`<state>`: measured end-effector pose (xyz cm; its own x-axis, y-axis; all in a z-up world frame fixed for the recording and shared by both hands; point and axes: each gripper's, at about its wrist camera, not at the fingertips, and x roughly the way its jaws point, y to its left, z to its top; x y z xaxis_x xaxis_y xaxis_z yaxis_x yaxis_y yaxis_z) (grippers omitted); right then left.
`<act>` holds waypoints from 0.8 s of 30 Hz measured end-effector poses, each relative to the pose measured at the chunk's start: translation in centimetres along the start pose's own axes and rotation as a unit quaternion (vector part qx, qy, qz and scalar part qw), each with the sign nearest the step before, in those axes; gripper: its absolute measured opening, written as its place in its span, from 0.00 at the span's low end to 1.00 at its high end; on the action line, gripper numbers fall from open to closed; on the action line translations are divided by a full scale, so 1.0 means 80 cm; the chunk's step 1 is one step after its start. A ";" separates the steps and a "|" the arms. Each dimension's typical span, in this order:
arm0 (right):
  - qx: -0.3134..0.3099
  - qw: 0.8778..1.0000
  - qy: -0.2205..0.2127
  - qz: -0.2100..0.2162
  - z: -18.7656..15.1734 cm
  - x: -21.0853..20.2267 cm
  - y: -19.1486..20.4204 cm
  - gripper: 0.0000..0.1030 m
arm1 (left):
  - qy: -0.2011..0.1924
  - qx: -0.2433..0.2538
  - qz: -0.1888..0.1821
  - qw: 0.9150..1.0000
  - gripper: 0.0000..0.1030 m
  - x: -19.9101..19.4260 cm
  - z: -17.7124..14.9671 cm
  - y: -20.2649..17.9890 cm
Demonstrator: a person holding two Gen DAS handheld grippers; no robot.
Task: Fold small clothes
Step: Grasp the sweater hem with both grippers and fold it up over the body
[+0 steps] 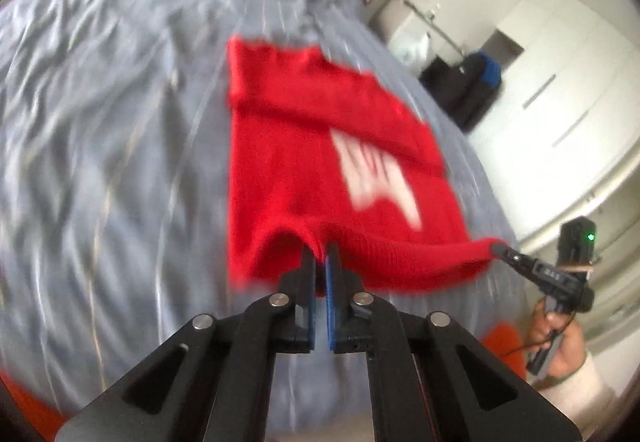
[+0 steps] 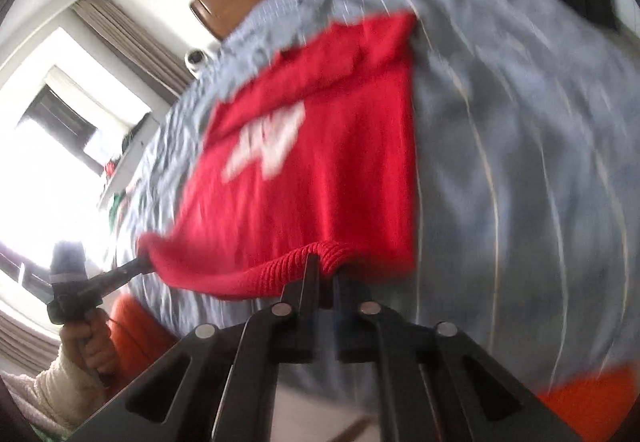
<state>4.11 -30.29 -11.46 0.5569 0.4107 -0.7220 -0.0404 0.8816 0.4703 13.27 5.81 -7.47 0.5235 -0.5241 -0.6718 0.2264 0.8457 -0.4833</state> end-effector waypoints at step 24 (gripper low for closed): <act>-0.012 0.995 -0.090 -0.038 0.313 0.181 -0.051 0.49 | -0.025 -0.057 0.102 0.993 0.80 0.174 0.234 0.068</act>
<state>33.09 -33.75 -11.16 0.6984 0.2960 -0.6516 -0.0108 0.9147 0.4039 37.17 5.03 -8.96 0.5889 -0.3357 -0.7352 0.0193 0.9153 -0.4024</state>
